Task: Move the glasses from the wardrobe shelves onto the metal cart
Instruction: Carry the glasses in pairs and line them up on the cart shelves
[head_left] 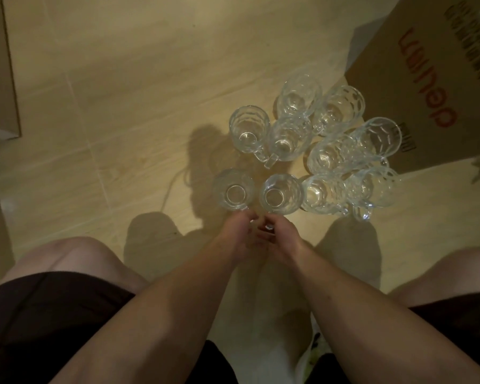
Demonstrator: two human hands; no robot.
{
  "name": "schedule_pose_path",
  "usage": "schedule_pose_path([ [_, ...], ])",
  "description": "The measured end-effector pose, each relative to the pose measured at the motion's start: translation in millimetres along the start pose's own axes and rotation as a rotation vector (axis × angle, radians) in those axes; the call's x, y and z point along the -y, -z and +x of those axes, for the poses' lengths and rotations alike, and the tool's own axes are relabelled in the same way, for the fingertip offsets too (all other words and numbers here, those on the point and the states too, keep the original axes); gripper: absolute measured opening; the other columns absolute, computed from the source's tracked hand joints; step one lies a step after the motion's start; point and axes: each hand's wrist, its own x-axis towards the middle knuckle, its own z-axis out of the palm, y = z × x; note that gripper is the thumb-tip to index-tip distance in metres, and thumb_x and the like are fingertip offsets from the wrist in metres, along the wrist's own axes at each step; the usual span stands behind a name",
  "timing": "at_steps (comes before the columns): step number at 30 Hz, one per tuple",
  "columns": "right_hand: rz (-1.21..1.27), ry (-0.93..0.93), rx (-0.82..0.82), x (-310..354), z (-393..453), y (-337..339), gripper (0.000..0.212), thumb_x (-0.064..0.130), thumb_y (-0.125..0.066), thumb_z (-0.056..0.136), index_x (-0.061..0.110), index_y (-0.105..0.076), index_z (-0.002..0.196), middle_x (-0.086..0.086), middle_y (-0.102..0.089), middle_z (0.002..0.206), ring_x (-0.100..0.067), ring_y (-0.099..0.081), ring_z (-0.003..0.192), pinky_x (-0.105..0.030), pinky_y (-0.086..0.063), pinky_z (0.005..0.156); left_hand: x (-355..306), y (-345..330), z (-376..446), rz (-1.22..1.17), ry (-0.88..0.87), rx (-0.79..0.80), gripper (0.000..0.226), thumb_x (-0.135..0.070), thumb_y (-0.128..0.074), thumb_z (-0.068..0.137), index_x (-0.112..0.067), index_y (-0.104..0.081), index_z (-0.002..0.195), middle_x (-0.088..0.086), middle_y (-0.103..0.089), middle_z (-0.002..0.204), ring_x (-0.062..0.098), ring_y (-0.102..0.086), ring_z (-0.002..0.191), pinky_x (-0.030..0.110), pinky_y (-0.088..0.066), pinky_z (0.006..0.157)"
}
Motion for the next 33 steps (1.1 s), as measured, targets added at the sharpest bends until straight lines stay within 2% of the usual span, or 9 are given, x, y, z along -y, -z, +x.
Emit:
schedule_pose_path([
  [3, -0.083, 0.021, -0.036, 8.6, -13.6, 4.9, 0.011, 0.013, -0.057, 0.093, 0.014, -0.059, 0.082, -0.005, -0.051, 0.071, -0.018, -0.052, 0.059, -0.032, -0.043, 0.056, 0.8, 6.9, -3.3, -0.023, -0.04, -0.086, 0.038, -0.017, -0.061, 0.068, -0.01, -0.064, 0.106, 0.01, -0.062, 0.09, 0.022, -0.058, 0.079, 0.03, -0.045, 0.063],
  [6, -0.105, -0.043, -0.049, 16.2, -41.5, 6.5, 0.017, 0.023, -0.06, 0.095, 0.014, -0.055, 0.082, -0.008, -0.054, 0.078, -0.021, -0.054, 0.07, -0.036, -0.048, 0.065, -4.9, 14.7, -41.4, -0.05, 0.008, -0.093, 0.016, -0.001, -0.053, 0.078, -0.016, -0.054, 0.081, 0.003, -0.047, 0.072, 0.015, -0.044, 0.064, 0.029, -0.039, 0.062],
  [10, -0.137, -0.131, -0.045, 27.5, -105.7, 11.3, 0.021, 0.025, -0.056, 0.1, 0.017, -0.049, 0.082, -0.005, -0.05, 0.078, -0.016, -0.05, 0.07, -0.031, -0.047, 0.066, -7.9, 25.6, -100.4, -0.062, 0.116, -0.088, 0.019, -0.001, -0.057, 0.079, -0.015, -0.055, 0.091, 0.004, -0.044, 0.079, 0.016, -0.042, 0.067, 0.034, -0.049, 0.08],
  [15, -0.191, -0.126, -0.037, 73.5, -225.5, 17.4, 0.007, 0.019, -0.061, 0.095, 0.017, -0.055, 0.093, -0.008, -0.052, 0.084, -0.019, -0.054, 0.074, -0.034, -0.052, 0.069, -35.0, 22.1, -222.2, -0.053, 0.109, -0.107, 0.013, -0.001, -0.055, 0.082, -0.012, -0.053, 0.089, 0.008, -0.045, 0.087, 0.018, -0.045, 0.074, 0.034, -0.046, 0.081],
  [20, -0.23, -0.055, 0.003, 144.7, -367.3, 16.7, 0.01, 0.021, -0.063, 0.095, 0.013, -0.056, 0.095, -0.008, -0.052, 0.084, -0.02, -0.054, 0.073, -0.038, -0.054, 0.077, -86.9, 11.5, -366.9, -0.012, 0.043, -0.074, 0.01, -0.015, -0.06, 0.089, -0.014, -0.054, 0.097, 0.011, -0.046, 0.099, 0.022, -0.047, 0.083, 0.037, -0.048, 0.084],
  [24, -0.242, 0.038, 0.013, 209.0, -478.8, 16.9, 0.019, 0.026, -0.065, 0.095, 0.012, -0.054, 0.091, -0.008, -0.052, 0.079, -0.02, -0.055, 0.068, -0.036, -0.054, 0.068, -139.5, -7.8, -484.0, 0.041, -0.024, -0.004, 0.035, -0.048, -0.064, 0.093, -0.015, -0.053, 0.104, 0.01, -0.043, 0.091, 0.021, -0.045, 0.075, 0.037, -0.048, 0.078],
  [28, -0.239, 0.175, 0.041, 269.5, -571.7, 12.4, 0.024, 0.03, -0.063, 0.096, 0.013, -0.049, 0.086, -0.007, -0.051, 0.076, -0.021, -0.052, 0.066, -0.036, -0.052, 0.069, -197.7, -31.0, -579.4, -0.004, -0.12, 0.038, 0.043, -0.056, -0.062, 0.093, -0.015, -0.053, 0.098, 0.014, -0.049, 0.101, 0.026, -0.051, 0.088, 0.042, -0.051, 0.087],
  [32, -0.191, 0.339, 0.037, 314.2, -648.3, 12.4, 0.029, 0.041, -0.059, 0.098, 0.017, -0.048, 0.085, -0.008, -0.052, 0.077, -0.021, -0.052, 0.066, -0.039, -0.051, 0.073, -242.4, -51.2, -643.3, 0.019, -0.288, 0.097, 0.034, -0.053, -0.052, 0.098, -0.019, -0.051, 0.093, 0.007, -0.05, 0.079, 0.017, -0.048, 0.054, 0.029, -0.047, 0.053],
  [33, -0.17, 0.371, 0.03, 322.7, -665.0, 13.6, 0.031, 0.044, -0.058, 0.098, 0.018, -0.049, 0.086, -0.006, -0.053, 0.074, -0.02, -0.052, 0.063, -0.038, -0.051, 0.072, -253.0, -57.7, -655.4, 0.051, -0.326, 0.103, 0.034, -0.054, -0.049, 0.098, -0.02, -0.054, 0.095, 0.007, -0.054, 0.081, 0.018, -0.052, 0.056, 0.029, -0.045, 0.05],
])
